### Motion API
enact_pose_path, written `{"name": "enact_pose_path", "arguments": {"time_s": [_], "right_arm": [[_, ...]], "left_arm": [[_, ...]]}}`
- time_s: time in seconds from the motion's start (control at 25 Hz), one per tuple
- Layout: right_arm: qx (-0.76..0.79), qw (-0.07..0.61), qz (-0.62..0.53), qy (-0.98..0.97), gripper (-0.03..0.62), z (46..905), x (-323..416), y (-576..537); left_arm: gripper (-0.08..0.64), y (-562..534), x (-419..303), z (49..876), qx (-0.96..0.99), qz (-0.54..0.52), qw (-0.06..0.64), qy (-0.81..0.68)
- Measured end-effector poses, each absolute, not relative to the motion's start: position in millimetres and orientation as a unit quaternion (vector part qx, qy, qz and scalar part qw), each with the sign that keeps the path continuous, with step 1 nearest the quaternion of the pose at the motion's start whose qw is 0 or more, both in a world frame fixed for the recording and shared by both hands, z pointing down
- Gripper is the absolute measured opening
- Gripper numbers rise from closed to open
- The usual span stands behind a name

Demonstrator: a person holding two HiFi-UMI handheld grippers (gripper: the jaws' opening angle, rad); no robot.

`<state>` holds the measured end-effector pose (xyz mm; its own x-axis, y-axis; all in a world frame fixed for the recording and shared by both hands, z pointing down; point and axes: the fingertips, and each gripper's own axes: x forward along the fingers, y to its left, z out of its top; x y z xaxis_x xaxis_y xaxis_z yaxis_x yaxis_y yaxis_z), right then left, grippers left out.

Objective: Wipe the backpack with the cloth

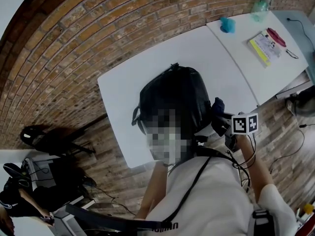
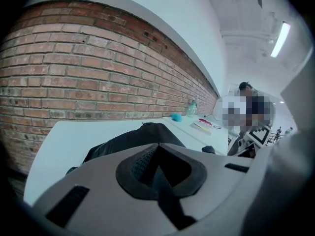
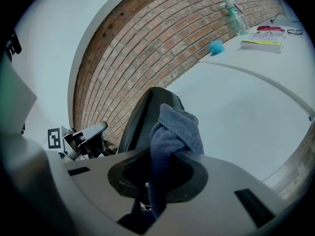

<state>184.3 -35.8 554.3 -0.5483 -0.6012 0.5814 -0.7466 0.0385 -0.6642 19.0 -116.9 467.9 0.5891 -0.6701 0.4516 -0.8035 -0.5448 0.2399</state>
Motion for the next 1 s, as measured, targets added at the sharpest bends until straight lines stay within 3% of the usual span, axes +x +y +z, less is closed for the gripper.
{"name": "enact_pose_path", "arguments": {"time_s": [0.56,1.0], "right_arm": [[0.456,0.076,0.518,-0.72,0.069,551.8,182.1,-18.6],[0.5,0.076,0.398,-0.766,0.069,500.9,226.4,-152.4]], "left_arm": [[0.003,-113.3,21.6,474.9,0.862,0.152,0.234,-0.423],[0.003,-105.4,14.1,474.6,0.857,0.151,0.239,-0.431]]}}
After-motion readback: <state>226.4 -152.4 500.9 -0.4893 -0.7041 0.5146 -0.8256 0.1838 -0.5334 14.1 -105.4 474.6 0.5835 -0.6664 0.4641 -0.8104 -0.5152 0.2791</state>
